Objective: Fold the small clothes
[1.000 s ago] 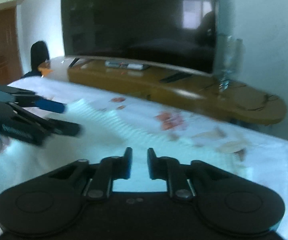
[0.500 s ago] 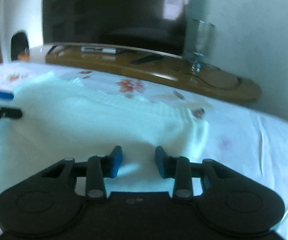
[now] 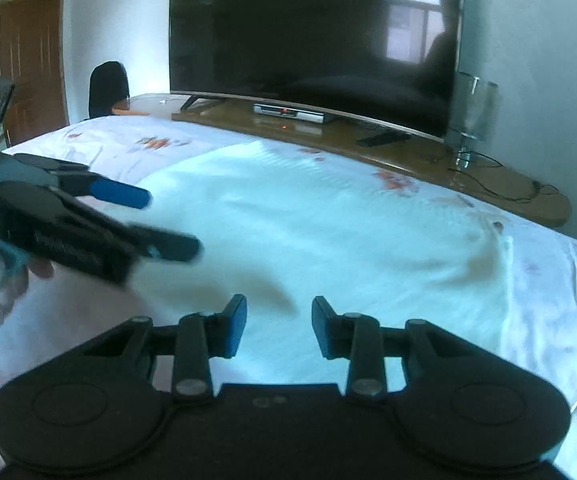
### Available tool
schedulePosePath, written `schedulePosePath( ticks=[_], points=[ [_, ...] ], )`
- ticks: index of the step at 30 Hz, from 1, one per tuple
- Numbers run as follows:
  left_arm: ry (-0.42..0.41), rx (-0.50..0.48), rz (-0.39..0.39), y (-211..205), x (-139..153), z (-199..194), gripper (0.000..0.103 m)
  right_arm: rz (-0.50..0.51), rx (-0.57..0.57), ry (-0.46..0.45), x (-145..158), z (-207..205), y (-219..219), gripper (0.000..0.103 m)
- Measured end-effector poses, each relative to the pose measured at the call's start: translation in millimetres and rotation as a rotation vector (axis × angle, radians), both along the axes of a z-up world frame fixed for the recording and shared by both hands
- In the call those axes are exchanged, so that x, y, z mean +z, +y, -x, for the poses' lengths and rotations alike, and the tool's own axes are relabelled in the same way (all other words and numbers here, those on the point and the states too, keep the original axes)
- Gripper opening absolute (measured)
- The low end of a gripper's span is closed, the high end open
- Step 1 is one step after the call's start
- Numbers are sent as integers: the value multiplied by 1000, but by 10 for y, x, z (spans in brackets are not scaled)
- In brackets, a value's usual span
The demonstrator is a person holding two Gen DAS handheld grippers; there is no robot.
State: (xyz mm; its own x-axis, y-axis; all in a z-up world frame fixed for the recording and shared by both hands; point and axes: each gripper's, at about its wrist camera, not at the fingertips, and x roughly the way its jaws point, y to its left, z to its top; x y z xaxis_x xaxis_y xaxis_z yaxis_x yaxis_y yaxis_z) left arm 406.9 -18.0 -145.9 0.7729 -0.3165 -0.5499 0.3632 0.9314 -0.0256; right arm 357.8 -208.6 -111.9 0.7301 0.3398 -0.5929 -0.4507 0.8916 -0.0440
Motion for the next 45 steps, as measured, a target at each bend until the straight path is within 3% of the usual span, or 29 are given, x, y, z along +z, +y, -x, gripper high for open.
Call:
schedulePosePath(
  ticks=[5,9,15,19,21,25,28,30,31,33,37,41,43,45],
  points=[
    [37,21,-39,-20,-123,51,92,-5,-14,42,-126,16,158,33],
    [43,23,-48,77,-123,90,93,14,-49,23,-163,72,124,34],
    [57,51,-58,369,-142,207,94,-23,-231,46,-139,182,-428,33],
    [69,73,-11,489,-142,172,94,-31,-283,44,-165,309,-752,33],
    [68,78,-27,450,-114,173,94,-33,-286,40,-180,324,-761,33],
    [31,109,67,485,71,210,94,-45,-308,13,-40,361,-713,33],
    [67,133,94,480,19,64,94,-68,-340,1,15,367,-740,32],
    [124,171,63,487,-131,-33,94,-53,-352,35,-68,299,-751,30],
    [95,166,25,463,-156,-12,94,-18,-360,60,-143,261,-750,30],
    [88,162,-26,416,-171,12,94,9,-349,27,-198,313,-758,29],
    [88,180,-24,460,-175,19,94,21,-359,6,-221,372,-785,29],
    [87,172,-24,481,-172,36,94,-9,-363,30,-185,356,-846,29],
    [92,176,-18,498,-152,35,94,-32,-378,36,-126,349,-882,23],
    [89,185,-19,489,-138,47,94,-76,-418,21,-71,359,-960,26]
  ],
)
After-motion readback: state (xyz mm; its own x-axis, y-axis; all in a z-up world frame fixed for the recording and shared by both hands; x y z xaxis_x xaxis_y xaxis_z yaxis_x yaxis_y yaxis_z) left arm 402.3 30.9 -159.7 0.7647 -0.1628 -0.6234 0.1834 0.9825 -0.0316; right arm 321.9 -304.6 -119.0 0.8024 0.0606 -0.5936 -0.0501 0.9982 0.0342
